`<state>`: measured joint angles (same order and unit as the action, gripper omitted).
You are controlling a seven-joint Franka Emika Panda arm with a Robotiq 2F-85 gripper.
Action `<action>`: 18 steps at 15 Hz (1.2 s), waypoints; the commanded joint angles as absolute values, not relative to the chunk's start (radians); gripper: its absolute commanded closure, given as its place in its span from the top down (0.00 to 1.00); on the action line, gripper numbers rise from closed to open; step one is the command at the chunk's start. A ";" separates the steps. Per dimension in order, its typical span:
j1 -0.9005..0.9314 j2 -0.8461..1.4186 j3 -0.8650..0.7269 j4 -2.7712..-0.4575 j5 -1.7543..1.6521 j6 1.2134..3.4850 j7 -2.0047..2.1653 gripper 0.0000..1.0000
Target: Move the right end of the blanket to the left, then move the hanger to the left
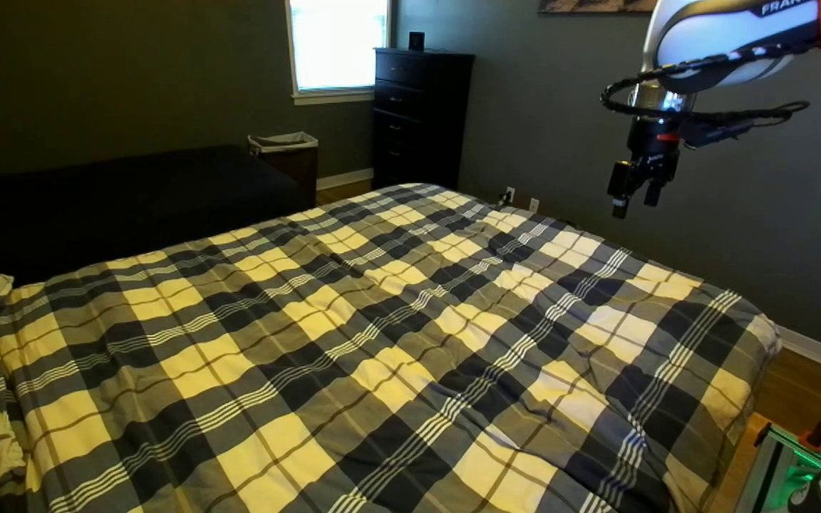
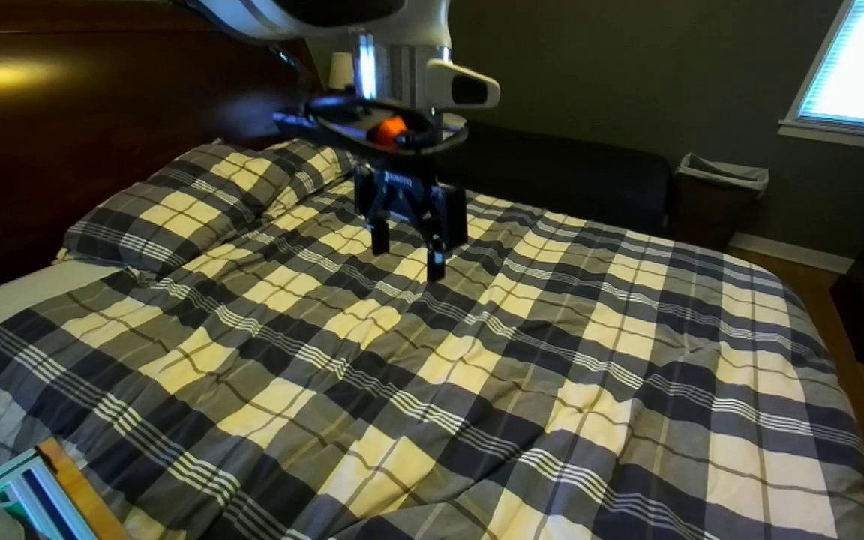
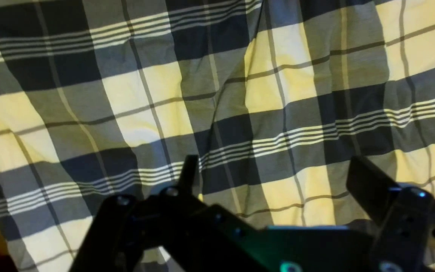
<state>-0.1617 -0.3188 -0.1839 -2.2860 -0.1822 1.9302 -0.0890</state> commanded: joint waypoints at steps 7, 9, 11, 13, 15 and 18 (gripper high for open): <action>-0.258 -0.246 -0.251 -2.347 -0.181 2.004 -0.016 1.00; -0.252 -0.250 -0.242 -2.344 -0.181 2.006 -0.015 1.00; -0.252 -0.251 -0.241 -2.342 -0.181 2.006 -0.015 1.00; -0.267 -0.191 -0.267 -2.309 -0.162 2.015 -0.016 1.00; -0.290 -0.154 -0.291 -2.302 -0.163 2.023 -0.002 1.00; -0.325 -0.093 -0.344 -2.296 -0.117 2.048 -0.015 1.00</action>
<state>-0.2932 -0.1731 -0.3026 -2.3205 -0.1706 2.0146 -0.0067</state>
